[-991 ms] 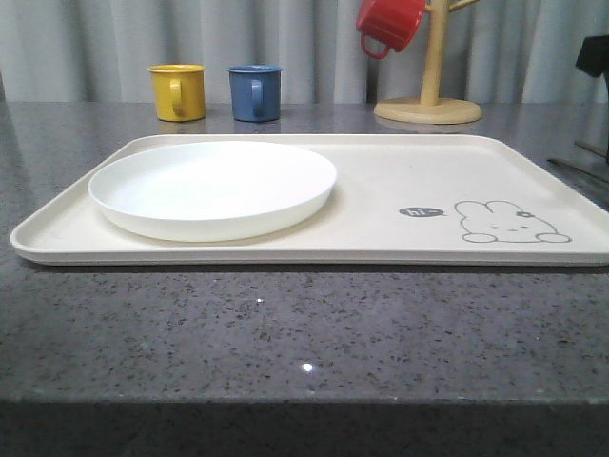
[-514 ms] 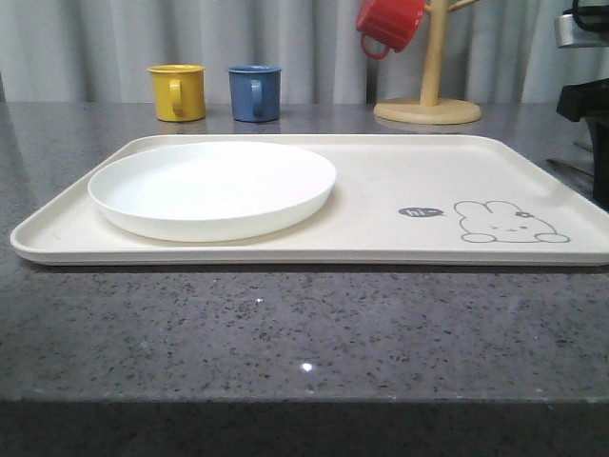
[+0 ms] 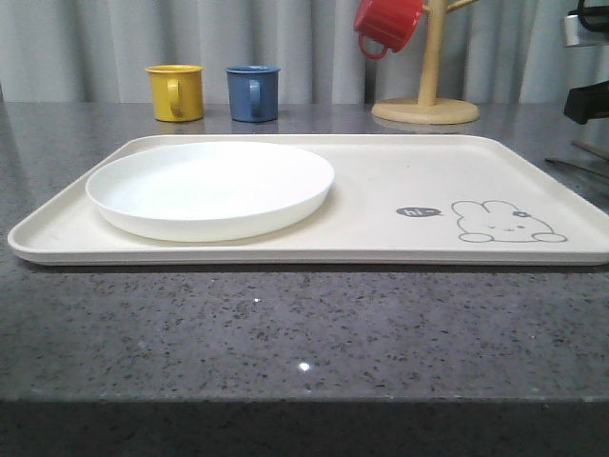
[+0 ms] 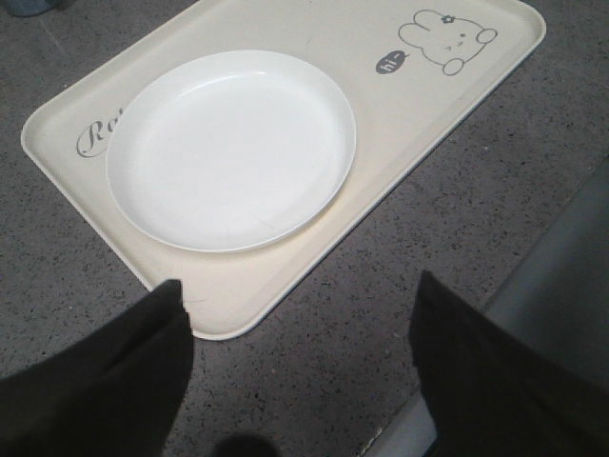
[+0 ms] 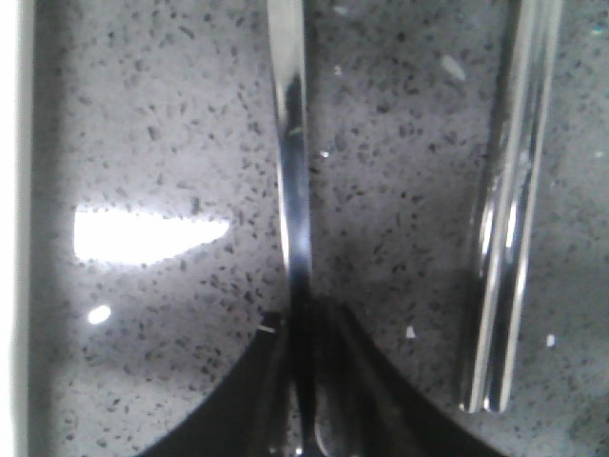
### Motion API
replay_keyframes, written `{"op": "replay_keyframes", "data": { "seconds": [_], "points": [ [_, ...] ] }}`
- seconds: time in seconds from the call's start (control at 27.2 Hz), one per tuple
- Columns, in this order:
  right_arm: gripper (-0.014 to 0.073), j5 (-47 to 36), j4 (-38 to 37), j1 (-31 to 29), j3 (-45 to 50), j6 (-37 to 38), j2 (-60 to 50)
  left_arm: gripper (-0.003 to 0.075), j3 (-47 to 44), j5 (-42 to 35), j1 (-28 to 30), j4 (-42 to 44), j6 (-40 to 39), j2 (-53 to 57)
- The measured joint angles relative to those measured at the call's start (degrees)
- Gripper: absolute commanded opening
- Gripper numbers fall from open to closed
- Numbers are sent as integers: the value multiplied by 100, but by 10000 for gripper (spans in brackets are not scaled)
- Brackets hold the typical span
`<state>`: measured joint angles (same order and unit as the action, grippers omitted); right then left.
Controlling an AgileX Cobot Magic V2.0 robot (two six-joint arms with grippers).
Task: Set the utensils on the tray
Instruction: 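Lower the right gripper and grasp the silver fork, then carry the fork onto the tray beside the plate and release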
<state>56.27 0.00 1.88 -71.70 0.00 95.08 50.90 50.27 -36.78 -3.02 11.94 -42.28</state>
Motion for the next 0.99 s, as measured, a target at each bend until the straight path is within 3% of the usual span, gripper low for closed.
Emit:
{"op": "replay_keyframes", "data": {
  "seconds": [0.73,0.99],
  "points": [
    [38,5,350,78,33,0,-830,470,0,0,0,0,0,0],
    [38,140,779,488,-22,0,-1142,470,0,0,0,0,0,0]
  ]
}}
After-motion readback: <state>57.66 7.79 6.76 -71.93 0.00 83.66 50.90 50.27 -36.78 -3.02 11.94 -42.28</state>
